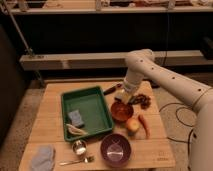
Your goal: Wipe red bowl with eraser
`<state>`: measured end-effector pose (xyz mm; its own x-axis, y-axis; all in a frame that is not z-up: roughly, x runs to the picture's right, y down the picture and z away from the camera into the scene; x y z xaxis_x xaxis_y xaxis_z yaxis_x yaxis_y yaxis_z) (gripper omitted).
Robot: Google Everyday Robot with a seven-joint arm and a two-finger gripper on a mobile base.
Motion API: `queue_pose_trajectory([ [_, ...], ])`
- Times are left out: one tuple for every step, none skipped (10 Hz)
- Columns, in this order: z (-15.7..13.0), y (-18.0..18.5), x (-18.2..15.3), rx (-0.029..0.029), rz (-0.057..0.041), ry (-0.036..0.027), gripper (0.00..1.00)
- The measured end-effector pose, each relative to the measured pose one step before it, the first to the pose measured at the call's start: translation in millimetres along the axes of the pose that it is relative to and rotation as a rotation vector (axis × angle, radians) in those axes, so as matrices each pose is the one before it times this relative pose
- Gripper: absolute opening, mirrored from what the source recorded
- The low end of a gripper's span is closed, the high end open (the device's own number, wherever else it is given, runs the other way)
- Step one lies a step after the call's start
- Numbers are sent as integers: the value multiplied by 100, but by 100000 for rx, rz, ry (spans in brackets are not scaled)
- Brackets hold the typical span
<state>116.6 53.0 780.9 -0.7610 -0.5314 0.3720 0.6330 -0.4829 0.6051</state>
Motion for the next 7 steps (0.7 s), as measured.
queue_pose_trajectory([
  [235, -244, 553, 385, -1101, -213, 20],
  [382, -390, 700, 716, -1567, -338, 20],
  [436, -333, 502, 762, -1315, -326, 20],
  [428, -385, 385, 899, -1406, -385, 20],
  [462, -371, 231, 858, -1251, -369, 20],
  [296, -293, 54, 760, -690, -183, 20],
  [511, -395, -143, 1266, -1015, -317, 20],
])
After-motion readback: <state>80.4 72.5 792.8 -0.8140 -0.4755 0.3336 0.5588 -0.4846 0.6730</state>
